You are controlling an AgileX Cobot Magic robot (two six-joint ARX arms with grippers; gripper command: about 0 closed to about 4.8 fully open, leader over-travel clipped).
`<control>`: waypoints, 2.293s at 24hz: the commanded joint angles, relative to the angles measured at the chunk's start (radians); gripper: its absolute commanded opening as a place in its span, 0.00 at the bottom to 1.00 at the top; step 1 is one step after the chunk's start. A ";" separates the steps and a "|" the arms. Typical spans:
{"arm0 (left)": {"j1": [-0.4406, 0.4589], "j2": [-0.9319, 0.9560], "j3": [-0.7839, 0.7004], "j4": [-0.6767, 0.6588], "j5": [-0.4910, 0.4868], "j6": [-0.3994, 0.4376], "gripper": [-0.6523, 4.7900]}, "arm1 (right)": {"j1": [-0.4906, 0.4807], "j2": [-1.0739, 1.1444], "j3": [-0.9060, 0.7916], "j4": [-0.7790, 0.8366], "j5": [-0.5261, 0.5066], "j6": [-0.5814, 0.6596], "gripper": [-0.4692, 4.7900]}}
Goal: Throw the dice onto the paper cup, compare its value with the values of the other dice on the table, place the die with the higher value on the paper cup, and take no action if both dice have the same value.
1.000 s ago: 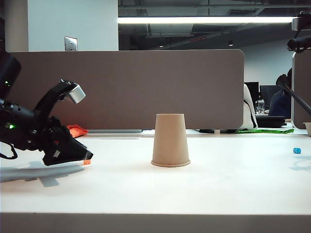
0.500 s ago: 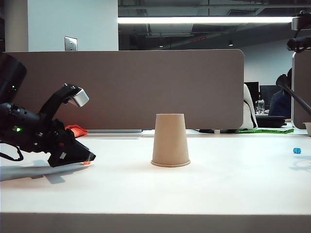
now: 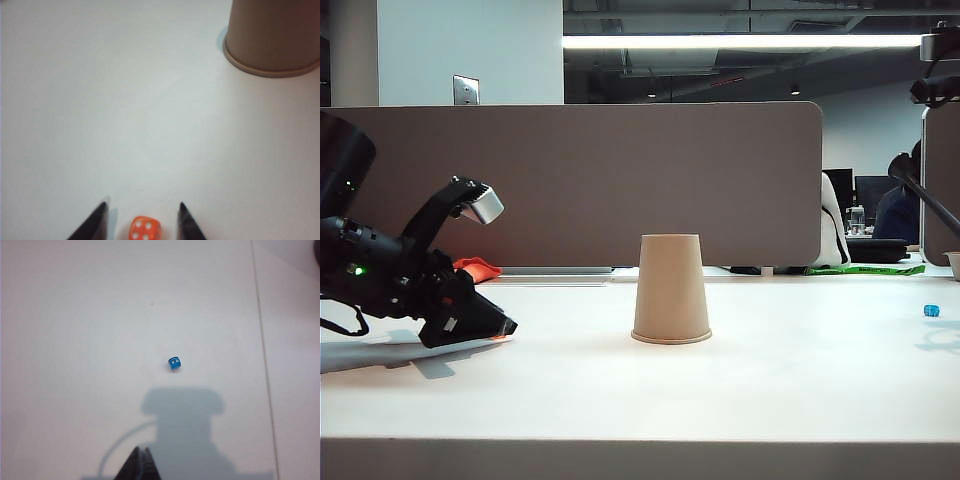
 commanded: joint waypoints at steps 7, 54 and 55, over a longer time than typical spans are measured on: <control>0.000 -0.002 0.003 0.008 0.003 -0.003 0.45 | 0.000 -0.005 0.002 0.015 -0.003 -0.003 0.09; 0.000 0.008 0.027 -0.069 0.003 -0.030 0.43 | 0.001 -0.005 0.002 0.012 -0.003 -0.003 0.09; 0.000 0.008 0.027 -0.075 0.003 -0.030 0.43 | 0.001 -0.005 0.002 0.012 -0.003 -0.003 0.09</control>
